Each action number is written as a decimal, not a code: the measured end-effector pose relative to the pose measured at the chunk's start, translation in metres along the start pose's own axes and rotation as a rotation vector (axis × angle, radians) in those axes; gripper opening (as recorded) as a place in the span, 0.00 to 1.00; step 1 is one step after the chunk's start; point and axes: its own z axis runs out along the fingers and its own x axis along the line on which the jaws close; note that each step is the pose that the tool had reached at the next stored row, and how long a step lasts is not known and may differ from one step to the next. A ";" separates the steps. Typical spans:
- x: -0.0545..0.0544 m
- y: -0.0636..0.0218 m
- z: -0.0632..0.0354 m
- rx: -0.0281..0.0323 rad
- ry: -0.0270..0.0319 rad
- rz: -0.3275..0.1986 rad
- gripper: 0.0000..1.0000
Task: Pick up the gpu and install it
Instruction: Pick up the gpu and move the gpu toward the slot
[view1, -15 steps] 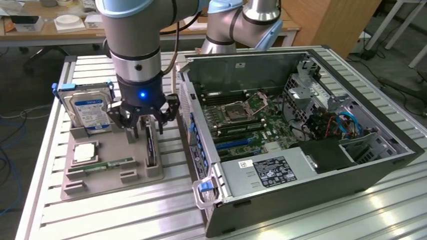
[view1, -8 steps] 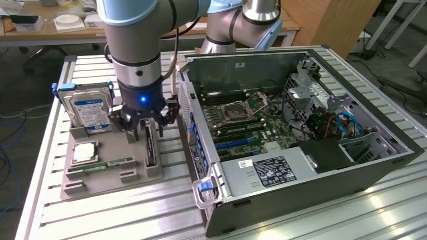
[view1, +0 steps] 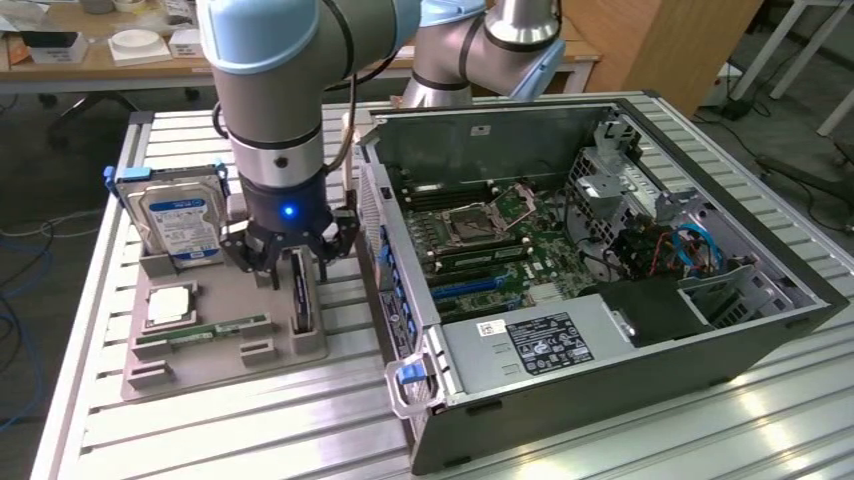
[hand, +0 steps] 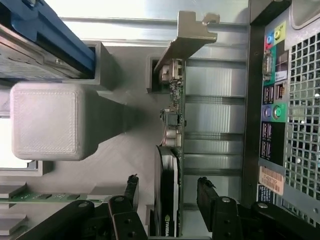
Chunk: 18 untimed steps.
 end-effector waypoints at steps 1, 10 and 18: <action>0.000 0.0022 0.0007 0.0004 0.0002 0.000 0.59; 0.000 0.0065 0.0042 0.0004 0.0002 0.000 0.59; 0.000 0.0065 0.0043 0.0004 0.0001 0.000 0.57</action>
